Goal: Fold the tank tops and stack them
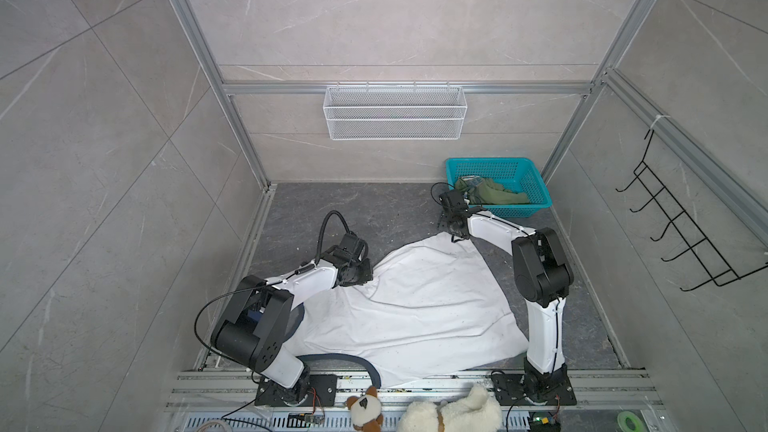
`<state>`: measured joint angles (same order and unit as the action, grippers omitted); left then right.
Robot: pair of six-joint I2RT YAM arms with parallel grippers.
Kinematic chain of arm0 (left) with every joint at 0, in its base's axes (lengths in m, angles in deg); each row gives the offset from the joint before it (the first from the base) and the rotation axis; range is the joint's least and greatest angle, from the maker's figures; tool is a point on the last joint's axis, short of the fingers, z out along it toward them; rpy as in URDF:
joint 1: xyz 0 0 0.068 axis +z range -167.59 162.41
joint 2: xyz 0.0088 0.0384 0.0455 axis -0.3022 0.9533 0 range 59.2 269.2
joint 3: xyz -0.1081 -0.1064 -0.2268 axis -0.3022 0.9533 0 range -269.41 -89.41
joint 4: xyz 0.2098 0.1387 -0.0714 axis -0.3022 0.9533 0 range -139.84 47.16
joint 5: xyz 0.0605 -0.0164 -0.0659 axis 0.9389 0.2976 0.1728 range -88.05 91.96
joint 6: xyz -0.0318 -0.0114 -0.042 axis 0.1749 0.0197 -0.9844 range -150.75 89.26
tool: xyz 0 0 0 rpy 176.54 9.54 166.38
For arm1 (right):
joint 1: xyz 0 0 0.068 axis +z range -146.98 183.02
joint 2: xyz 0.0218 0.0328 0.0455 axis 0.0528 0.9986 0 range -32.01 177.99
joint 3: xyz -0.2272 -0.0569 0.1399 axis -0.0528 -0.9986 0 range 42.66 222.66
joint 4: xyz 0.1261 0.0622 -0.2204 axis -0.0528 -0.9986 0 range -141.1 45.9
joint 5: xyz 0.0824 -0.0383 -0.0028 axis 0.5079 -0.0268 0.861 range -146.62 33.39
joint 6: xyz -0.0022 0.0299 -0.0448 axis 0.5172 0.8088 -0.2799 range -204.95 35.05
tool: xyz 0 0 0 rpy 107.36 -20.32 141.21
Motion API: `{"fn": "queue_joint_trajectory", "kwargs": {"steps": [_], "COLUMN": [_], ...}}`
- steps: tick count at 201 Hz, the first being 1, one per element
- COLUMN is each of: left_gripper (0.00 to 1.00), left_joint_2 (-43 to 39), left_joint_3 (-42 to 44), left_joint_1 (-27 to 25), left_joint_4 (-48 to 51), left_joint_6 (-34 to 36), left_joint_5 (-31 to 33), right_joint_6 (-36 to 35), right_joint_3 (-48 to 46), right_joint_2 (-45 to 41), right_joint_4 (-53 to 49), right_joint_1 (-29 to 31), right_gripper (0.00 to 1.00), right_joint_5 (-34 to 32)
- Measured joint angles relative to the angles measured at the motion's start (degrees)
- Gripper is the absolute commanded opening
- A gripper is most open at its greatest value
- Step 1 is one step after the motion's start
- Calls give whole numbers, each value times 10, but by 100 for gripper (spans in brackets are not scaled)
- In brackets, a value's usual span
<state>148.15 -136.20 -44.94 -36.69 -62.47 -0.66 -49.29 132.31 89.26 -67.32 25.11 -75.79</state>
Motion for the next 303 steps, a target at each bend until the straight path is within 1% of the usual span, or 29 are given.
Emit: {"fn": "queue_joint_trajectory", "kwargs": {"steps": [30, 88, 133, 153, 179, 246, 281, 296, 303], "left_gripper": [0, 0, 0, 0, 0, 0, 0, 0, 0], "left_joint_2": [-4, -5, -8, -11, -11, -11, -15, -19, -20], "left_joint_3": [4, 6, 7, 7, 7, 7, 7, 7, 7], "left_joint_1": [0, 0, 0, 0, 0, 0, 0, 0, 0], "left_joint_4": [-1, -4, -4, -4, -4, -4, -4, -3, -3], "left_joint_6": [-2, -4, -5, -6, -6, -6, -6, -6, -6], "left_joint_5": [7, 10, 10, 12, 14, 21, 26, 26, 26], "right_joint_6": [-12, -15, -14, -14, -10, -3, 4, 6, 7], "right_joint_3": [43, 93, 117, 117, 117, 115, 125, 125, 125], "right_joint_2": [30, 81, 94, 94, 94, 94, 98, 99, 99], "right_joint_4": [-28, -71, -92, -97, -103, -109, -122, -123, -123], "right_joint_1": [0, 3, 5, 5, 5, 10, 17, 19, 19], "right_gripper": [61, 53, 39, 39, 43, 41, 35, 29, 27], "right_joint_5": [-12, -26, -30, -36, -45, -51, -50, -51, -51]}}
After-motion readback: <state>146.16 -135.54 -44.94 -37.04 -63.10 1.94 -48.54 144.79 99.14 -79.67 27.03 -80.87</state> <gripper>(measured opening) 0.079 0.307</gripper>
